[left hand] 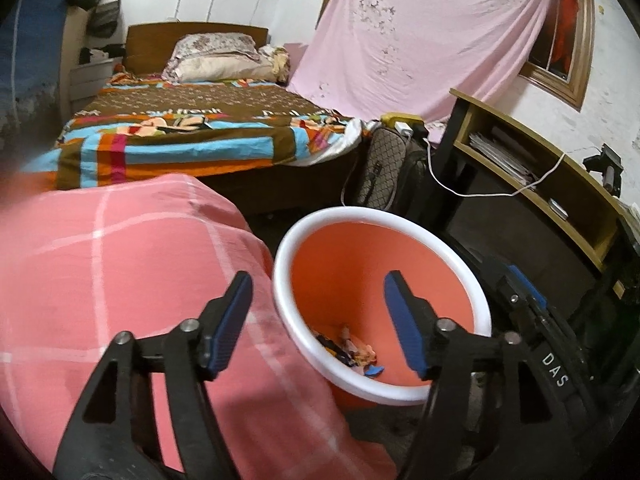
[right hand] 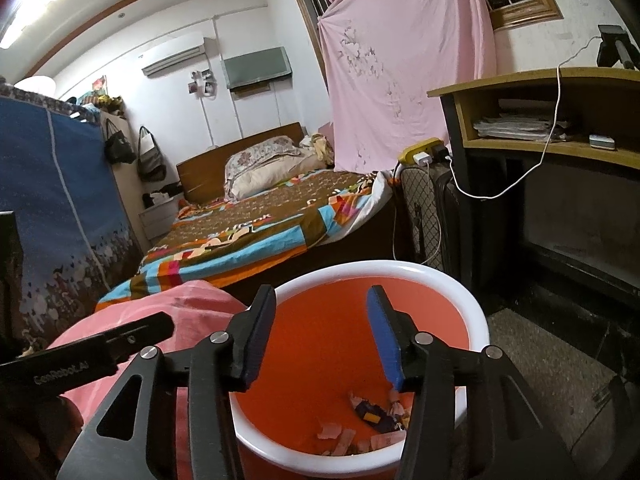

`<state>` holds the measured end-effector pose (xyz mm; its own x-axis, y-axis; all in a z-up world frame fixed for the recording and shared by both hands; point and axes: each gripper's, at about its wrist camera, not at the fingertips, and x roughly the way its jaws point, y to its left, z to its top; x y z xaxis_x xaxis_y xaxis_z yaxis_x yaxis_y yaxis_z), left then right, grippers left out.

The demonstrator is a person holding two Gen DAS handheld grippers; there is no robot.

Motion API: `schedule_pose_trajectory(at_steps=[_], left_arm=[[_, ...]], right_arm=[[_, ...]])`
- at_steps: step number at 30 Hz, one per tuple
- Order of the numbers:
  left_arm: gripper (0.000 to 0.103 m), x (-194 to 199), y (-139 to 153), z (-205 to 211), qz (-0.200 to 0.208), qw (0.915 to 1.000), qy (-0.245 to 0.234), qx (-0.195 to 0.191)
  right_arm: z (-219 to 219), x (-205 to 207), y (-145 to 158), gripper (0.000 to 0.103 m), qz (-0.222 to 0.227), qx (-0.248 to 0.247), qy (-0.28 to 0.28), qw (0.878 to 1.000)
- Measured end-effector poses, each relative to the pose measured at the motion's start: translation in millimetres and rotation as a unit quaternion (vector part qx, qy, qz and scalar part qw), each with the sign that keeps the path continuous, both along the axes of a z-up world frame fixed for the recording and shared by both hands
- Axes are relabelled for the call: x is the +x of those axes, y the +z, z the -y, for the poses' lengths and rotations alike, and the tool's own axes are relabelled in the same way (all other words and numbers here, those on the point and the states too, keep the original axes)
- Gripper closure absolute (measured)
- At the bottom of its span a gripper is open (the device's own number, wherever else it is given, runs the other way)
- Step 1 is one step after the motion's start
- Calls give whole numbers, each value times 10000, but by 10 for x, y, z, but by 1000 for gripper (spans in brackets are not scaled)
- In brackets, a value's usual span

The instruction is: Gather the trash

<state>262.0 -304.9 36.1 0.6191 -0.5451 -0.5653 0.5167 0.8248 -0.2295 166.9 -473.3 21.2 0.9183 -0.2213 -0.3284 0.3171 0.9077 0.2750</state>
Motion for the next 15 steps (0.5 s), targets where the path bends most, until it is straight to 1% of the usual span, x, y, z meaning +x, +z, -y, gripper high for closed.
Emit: schedule_pose_trajectory(at_steps=[3,4,5,6,7,8,9,12,15], left_arm=[[36,-29,43,-109,158,9997,199,20],[34,-39,55,-147,203,9995,257,14],[32,-56,70,-202,258,9991,328,-6],[28,-64,83,-241,290,9989,371,-24],[22,-76,94,-290,327,9986,423,-44],[18,-89,109,-338,371,9981,486,-66],[13,-121,125,-408,451,9971,601,-98],[13,-171,163,-544,628,9949,779,-135],[13,-240,217,-679,818,9922,937,-67]], right_arm=[[-12,-3,17,55,40,-11,-19,10000],[-17,-5,21,52,51,-19,-28,10000],[-24,-9,26,45,61,-25,-42,10000],[-31,-12,31,40,75,-29,-54,10000],[-24,-15,36,29,109,-24,-56,9999],[-31,-24,44,25,149,-17,-57,9999],[-47,-37,54,25,196,-11,-53,9998],[-105,-59,91,22,278,-73,4,9996],[-164,-68,121,13,327,-113,62,9994]])
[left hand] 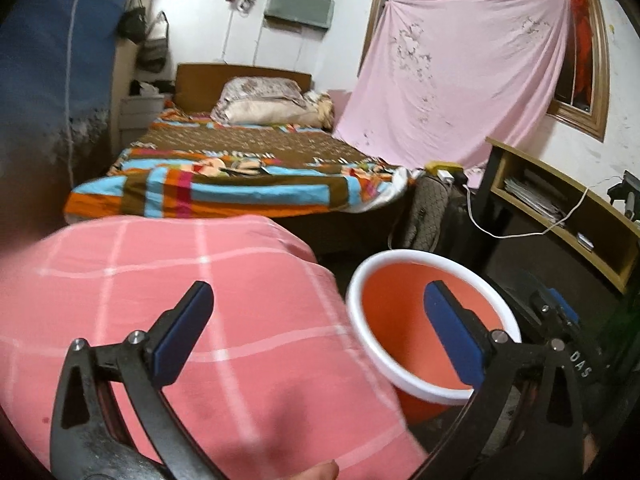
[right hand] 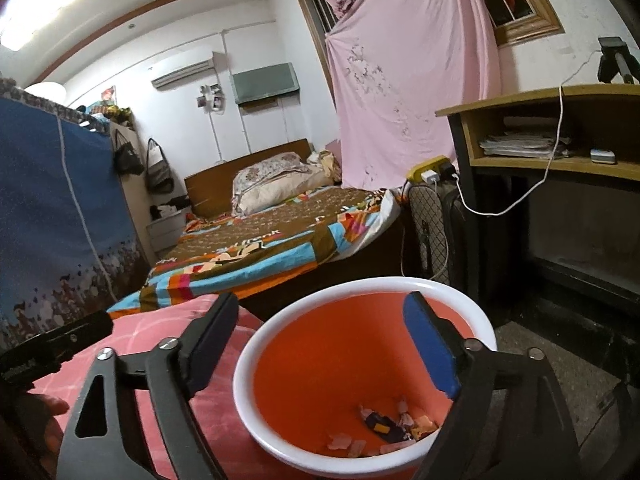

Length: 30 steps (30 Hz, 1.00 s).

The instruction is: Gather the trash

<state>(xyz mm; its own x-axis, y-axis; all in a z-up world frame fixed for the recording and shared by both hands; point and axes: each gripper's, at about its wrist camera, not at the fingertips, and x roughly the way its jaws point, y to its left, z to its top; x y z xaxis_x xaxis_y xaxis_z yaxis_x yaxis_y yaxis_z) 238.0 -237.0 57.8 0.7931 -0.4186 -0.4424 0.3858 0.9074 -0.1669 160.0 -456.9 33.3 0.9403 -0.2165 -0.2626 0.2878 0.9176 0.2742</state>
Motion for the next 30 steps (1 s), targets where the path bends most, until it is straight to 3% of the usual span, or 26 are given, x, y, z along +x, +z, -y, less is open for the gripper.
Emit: schedule_pose_trajectory(at_steps=[2,11,17,30], left_arm=[[13,-50,31,-81,120,9999,96,25],[13,-318,118,-620,368,9963,748,-209],[13,-531,141,-885,615,9927,1030,-122],[13,-1017,111,-1384,899,9835,1561,-145]], right_arm=[[-57,-22,24,0,81,-17,87,9999],[-363,-136,192,0,521,-340,453,9970],[-627,-246,326,0,822,-685,666,9920],[-1071,-706,446,0,1065,-998,1072,9835]])
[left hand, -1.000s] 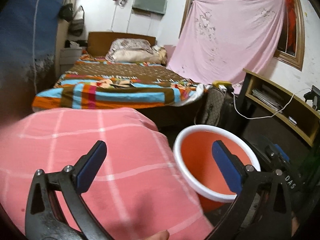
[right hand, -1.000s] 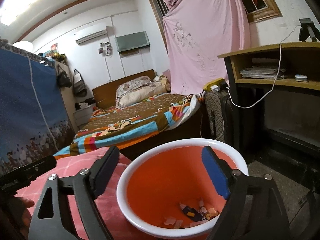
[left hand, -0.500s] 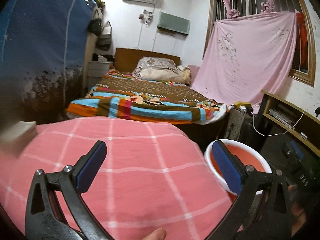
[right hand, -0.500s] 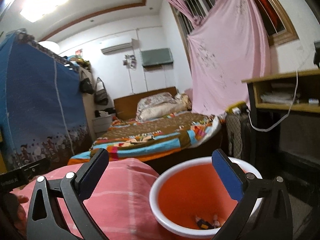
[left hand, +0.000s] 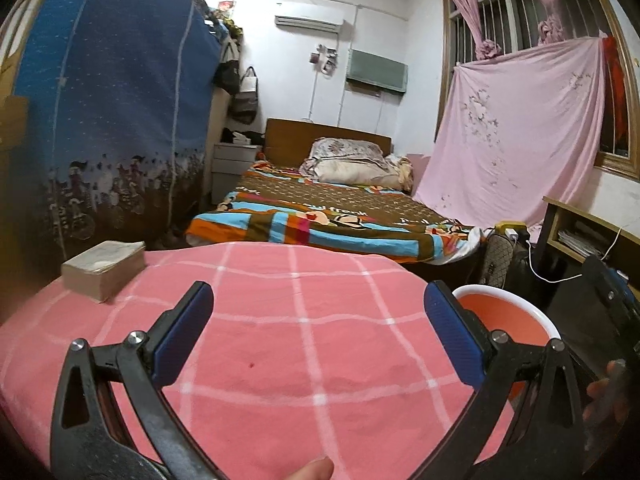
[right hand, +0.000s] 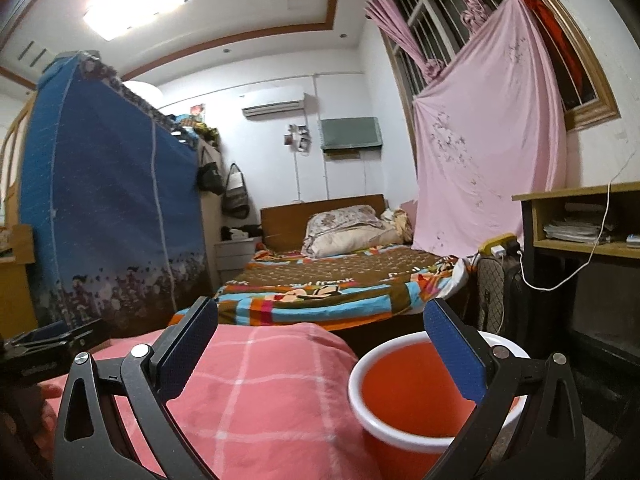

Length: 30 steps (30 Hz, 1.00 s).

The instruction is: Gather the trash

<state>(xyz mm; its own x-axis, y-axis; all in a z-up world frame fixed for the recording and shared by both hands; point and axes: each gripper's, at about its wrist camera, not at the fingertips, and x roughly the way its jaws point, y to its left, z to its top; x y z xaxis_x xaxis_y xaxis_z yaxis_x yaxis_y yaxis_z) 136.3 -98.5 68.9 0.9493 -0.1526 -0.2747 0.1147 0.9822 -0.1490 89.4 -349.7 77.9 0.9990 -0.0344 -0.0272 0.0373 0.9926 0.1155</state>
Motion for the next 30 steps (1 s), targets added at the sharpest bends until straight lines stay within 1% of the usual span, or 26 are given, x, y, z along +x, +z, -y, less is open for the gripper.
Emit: schedule_pose_trajectory(at_steps=[5,15,21,27,30], left_arm=[[13,-232,-32,-151,107,9998,158,-43],[13,-601,-100,-365,274,9988,373,125],[13,-759,-182,-455,314,9979,518,236],[13,-872,-283,-531,317,9973,569,345],[13,-921,-320,-544,333,9969,576,414]], right_arm=[[-178,-201,-4,0,56,-171,44,9998],[-372,-429,-66,0,11,-149,75,9999],[-487,-585,-179,0,2,-95,47,9999],[-570,-677,-286,0,15,-193,16,9998],[-596,-672,-336,0,-62,-281,50,9996]])
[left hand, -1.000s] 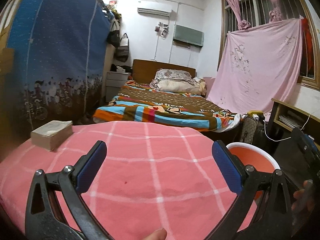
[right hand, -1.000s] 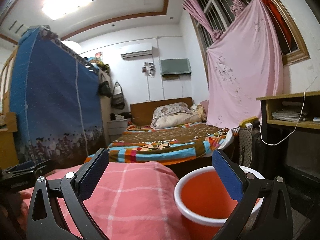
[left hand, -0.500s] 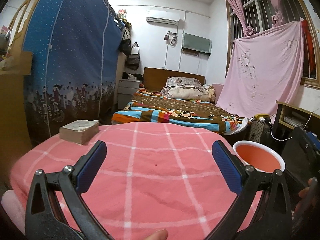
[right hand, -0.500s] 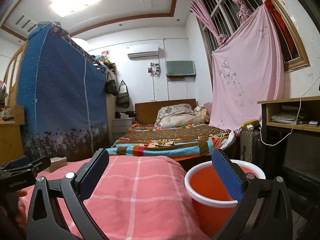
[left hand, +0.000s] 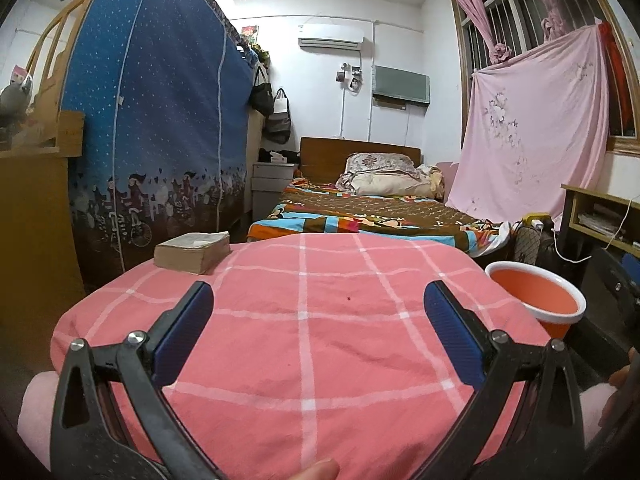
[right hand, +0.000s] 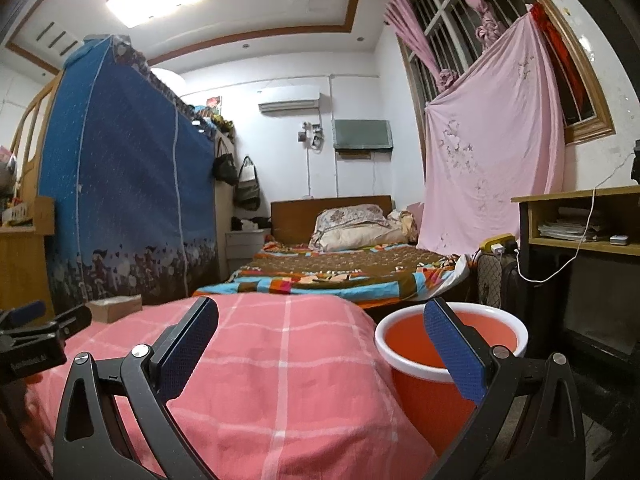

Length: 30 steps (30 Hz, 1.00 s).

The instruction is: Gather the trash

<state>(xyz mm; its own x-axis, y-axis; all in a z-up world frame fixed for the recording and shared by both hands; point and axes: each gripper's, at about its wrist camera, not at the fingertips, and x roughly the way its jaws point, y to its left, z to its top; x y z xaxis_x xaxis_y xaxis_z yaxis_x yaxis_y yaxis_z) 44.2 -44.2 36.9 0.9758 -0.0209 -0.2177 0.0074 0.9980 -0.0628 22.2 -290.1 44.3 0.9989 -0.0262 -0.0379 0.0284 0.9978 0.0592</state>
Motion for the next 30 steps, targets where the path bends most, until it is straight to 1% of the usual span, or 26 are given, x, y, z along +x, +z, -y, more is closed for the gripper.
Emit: schedule_pose_trajectory(at_steps=[10,15,30], left_arm=[[13,-72,-99,-32,17,9999,50,125],[13,-53,-145,-31,-86,9999,30,110],[13,-42,-180,-42,-156,9998,68,67]], right_arm=[[-96,21,-161,0,-252,-281,121,9992],[-87,24,-207,0,-328,-262,75,9991],[-142,65,-264,0,-464,-277,82,9985]])
